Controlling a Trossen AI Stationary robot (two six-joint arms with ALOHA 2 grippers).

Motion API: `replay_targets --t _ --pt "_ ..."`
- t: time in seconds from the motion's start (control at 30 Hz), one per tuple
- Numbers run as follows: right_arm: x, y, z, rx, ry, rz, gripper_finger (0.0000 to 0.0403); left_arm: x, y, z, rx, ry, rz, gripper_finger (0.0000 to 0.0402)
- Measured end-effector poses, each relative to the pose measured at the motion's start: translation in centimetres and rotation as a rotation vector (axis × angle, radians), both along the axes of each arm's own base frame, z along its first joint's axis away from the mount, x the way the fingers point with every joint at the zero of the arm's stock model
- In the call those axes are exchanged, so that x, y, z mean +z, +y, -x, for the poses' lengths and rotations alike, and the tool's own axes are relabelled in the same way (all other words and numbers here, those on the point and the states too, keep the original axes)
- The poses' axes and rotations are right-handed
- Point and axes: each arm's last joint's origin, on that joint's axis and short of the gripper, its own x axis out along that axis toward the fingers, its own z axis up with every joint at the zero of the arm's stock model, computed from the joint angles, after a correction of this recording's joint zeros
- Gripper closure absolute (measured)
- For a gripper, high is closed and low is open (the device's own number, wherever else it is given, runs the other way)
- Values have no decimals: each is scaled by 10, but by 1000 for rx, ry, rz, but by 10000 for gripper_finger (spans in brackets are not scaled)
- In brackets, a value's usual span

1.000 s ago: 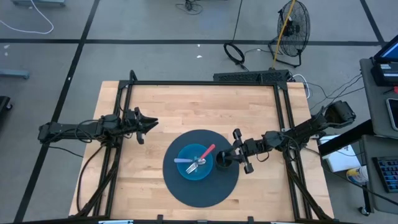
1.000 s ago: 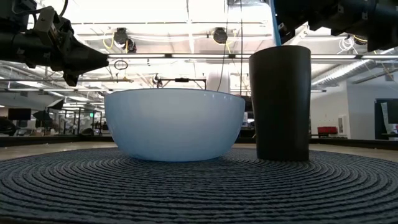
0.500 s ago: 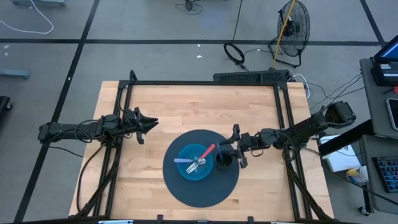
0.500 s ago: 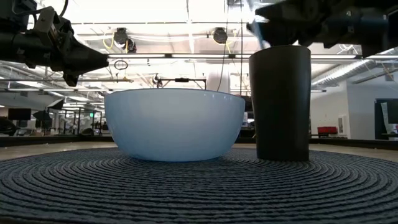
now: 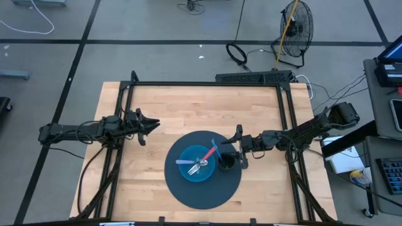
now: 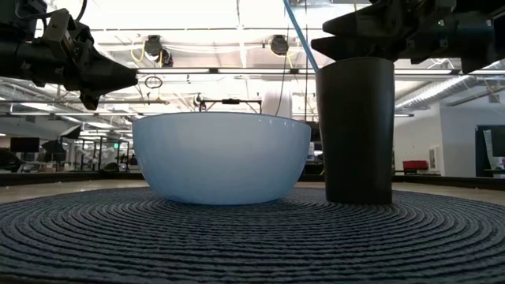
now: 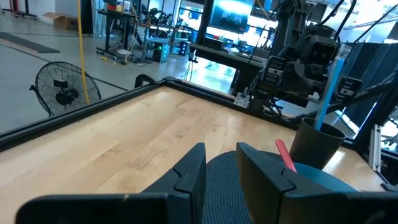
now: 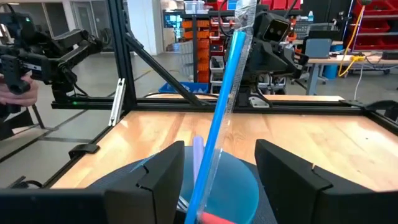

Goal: Pick & Place Utensil
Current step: Return to Home Position

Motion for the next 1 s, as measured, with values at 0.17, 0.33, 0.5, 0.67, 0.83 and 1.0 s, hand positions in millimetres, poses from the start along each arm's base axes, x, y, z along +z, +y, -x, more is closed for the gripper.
replay_targets --t 0.17,0.33,0.5,0.67,0.83,1.0 --pt "8 -2 7 0 0 37 209 0 0 0 -9 -1 1 309" --pt "28 -6 25 0 -10 91 204 2 -1 0 -26 -23 0 309" --pt "46 -12 44 -70 -51 92 206 5 0 0 -1 -55 6 309" --pt "54 -19 63 -143 -29 148 204 6 0 0 -1 -64 -3 309" --pt "53 -23 77 -149 38 198 206 7 2 1 74 -86 29 309" --pt "50 -25 82 -154 80 262 207 11 1 0 17 -89 -92 309"
